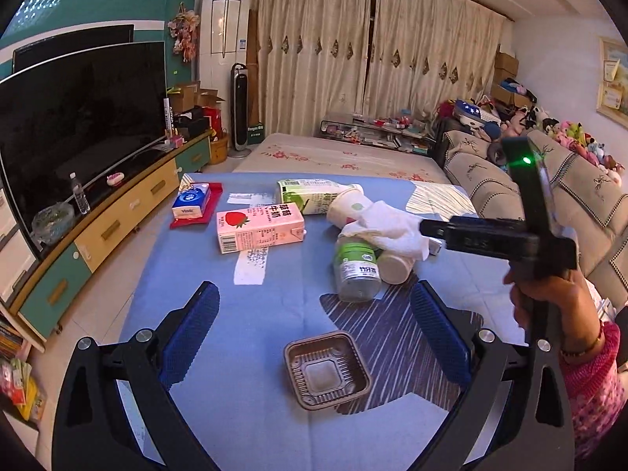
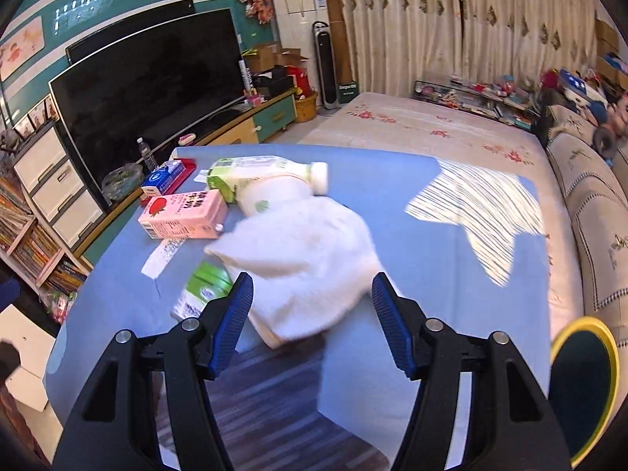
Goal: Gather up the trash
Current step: 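Grasp the white towel with the right gripper, then lift the white towel and carry it over the yellow bin with the right gripper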
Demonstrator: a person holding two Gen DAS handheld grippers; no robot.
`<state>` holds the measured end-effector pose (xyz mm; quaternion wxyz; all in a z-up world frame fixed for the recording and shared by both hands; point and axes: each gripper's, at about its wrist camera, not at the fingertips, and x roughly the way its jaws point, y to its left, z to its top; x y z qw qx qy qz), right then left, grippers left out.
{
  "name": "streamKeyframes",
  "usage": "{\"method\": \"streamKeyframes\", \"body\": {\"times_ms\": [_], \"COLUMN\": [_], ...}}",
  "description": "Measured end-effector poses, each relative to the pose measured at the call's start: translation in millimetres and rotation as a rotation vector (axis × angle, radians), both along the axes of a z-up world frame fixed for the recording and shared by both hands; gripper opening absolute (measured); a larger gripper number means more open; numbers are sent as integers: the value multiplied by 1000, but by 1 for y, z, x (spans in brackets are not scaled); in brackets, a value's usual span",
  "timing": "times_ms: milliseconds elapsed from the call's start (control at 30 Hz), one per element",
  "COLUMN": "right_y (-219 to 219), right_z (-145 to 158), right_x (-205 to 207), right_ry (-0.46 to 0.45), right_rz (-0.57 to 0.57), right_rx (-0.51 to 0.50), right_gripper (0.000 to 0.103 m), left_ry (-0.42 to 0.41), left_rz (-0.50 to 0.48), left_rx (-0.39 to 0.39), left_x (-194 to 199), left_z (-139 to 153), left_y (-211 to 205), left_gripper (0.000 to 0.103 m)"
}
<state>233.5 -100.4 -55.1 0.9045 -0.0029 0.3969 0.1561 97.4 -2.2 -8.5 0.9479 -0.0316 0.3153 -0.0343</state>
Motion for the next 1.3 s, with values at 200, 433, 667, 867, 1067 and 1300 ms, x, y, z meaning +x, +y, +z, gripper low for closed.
{"method": "streamKeyframes", "body": {"times_ms": [200, 433, 667, 867, 1067, 1300], "right_y": [31, 42, 49, 45, 35, 20], "right_z": [-11, -29, -29, -23, 5, 51], "right_x": [24, 45, 42, 35, 15, -15], "right_ry": [39, 100, 92, 64, -6, -101], "right_rz": [-2, -11, -15, -23, -21, -15], "right_rx": [-57, -62, -92, -69, -23, 35], "right_gripper": [60, 60, 34, 4, 4, 3], "left_ry": [2, 7, 15, 11, 6, -2], "left_rz": [2, 5, 9, 12, 12, -7], "left_rx": [-17, -38, -57, -57, -58, -61], "left_x": [-4, -7, -6, -8, -11, -19], "left_z": [-3, -7, -11, -11, -13, -12], "left_y": [7, 16, 20, 19, 20, 14], "left_gripper": [96, 96, 96, 96, 96, 96]}}
